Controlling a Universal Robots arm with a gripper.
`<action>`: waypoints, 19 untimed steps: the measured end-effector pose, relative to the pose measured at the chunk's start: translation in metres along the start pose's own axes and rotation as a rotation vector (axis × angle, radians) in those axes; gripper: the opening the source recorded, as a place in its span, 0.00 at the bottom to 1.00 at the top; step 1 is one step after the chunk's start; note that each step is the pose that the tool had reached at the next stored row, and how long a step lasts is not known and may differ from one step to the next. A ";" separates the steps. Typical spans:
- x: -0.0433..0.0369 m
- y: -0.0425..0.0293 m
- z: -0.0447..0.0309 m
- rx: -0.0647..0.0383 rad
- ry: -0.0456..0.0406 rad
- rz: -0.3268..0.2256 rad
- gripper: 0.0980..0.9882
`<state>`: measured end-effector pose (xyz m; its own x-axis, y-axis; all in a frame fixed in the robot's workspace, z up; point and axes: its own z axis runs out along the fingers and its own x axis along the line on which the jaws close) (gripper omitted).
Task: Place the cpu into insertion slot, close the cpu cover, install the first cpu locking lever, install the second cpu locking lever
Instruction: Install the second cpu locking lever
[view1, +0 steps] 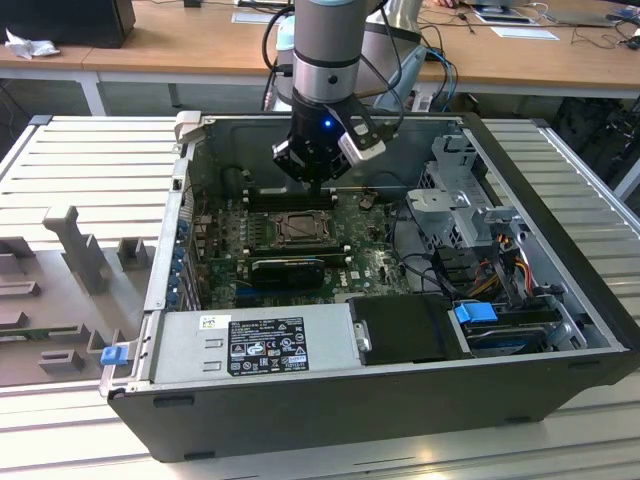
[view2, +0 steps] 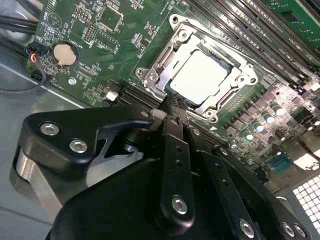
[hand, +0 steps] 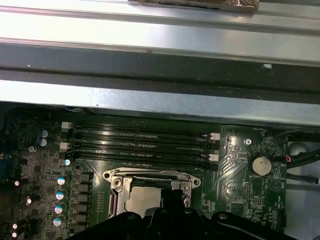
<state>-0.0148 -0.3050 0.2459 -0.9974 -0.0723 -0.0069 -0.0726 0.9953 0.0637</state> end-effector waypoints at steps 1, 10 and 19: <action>0.0000 -0.0002 0.0000 0.000 0.0000 0.000 0.01; 0.0001 -0.0017 -0.0001 0.000 0.0000 0.000 0.01; 0.0003 -0.0044 -0.0003 0.000 0.0000 0.000 0.01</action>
<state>-0.0148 -0.3094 0.2459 -0.9974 -0.0723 -0.0069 -0.0726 0.9953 0.0637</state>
